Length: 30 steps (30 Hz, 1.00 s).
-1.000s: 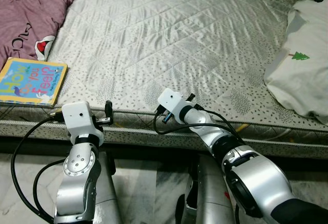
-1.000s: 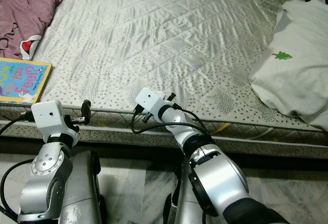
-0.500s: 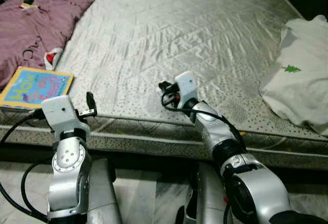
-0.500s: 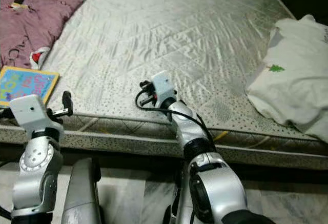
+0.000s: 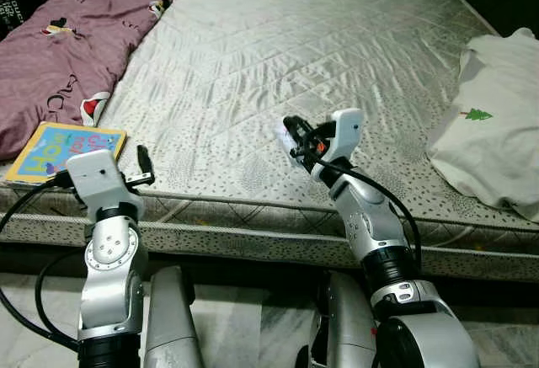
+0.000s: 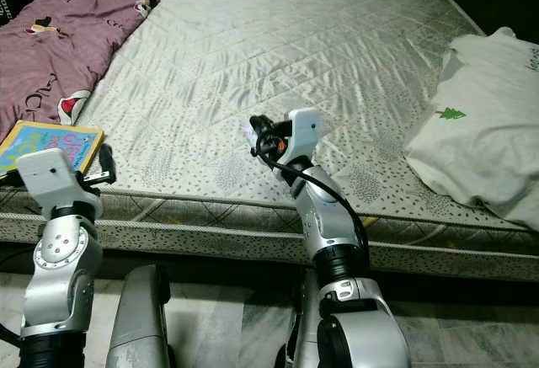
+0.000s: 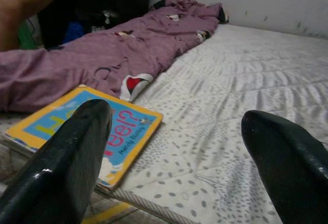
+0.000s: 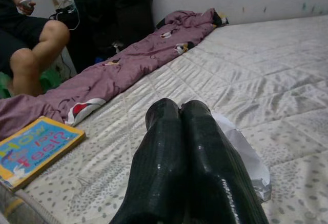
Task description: Clean up the room
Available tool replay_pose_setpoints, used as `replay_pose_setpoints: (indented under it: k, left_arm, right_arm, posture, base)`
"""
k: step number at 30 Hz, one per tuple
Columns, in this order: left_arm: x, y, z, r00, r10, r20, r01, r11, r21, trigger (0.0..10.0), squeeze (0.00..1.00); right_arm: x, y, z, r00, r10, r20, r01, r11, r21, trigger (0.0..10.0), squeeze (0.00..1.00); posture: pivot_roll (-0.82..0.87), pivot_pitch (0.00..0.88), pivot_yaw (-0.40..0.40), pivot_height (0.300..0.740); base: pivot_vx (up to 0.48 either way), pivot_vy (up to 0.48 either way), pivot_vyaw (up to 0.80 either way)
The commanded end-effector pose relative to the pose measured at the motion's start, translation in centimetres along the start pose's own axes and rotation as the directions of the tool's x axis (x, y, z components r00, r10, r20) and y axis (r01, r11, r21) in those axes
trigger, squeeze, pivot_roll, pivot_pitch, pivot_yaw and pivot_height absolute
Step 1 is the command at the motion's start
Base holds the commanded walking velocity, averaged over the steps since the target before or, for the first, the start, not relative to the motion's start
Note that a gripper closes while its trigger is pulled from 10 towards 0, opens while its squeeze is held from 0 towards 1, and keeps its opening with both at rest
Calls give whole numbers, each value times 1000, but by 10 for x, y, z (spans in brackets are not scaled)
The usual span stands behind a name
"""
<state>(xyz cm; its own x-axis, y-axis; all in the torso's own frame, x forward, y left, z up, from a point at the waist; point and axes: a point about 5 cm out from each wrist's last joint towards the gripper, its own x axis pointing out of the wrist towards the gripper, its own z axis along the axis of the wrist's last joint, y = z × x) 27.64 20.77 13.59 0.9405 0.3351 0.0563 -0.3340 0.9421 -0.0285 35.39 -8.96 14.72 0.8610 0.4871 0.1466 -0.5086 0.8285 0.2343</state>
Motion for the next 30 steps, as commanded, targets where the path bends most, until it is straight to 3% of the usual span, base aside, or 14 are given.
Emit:
replay_pose_setpoints:
  k: [1, 12, 30]
  left_arm:
    - [1, -1, 0, 1000, -19, 2, 19, 1000, 3, 10000, 0]
    - [-2, 10, 2, 1000, 28, 4, -28, 999, 23, 10000, 0]
    - [0, -7, -6, 997, -69, -27, 69, 998, 10, 10000, 0]
  right_arm:
    - [0, -1, 7, 1000, -13, 23, 13, 1000, 1, 10000, 0]
    - [2, -7, 6, 999, -54, -8, 54, 998, 10, 10000, 0]
    - [-16, -19, -4, 986, -164, -30, 163, 986, -29, 10000, 0]
  posture:
    - [112, 0, -42, 547]
    - [150, 0, -60, 617]
    - [85, 0, -37, 727]
  base:
    - [0, 0, 0]
    - [0, 0, 0]
    - [0, 0, 0]
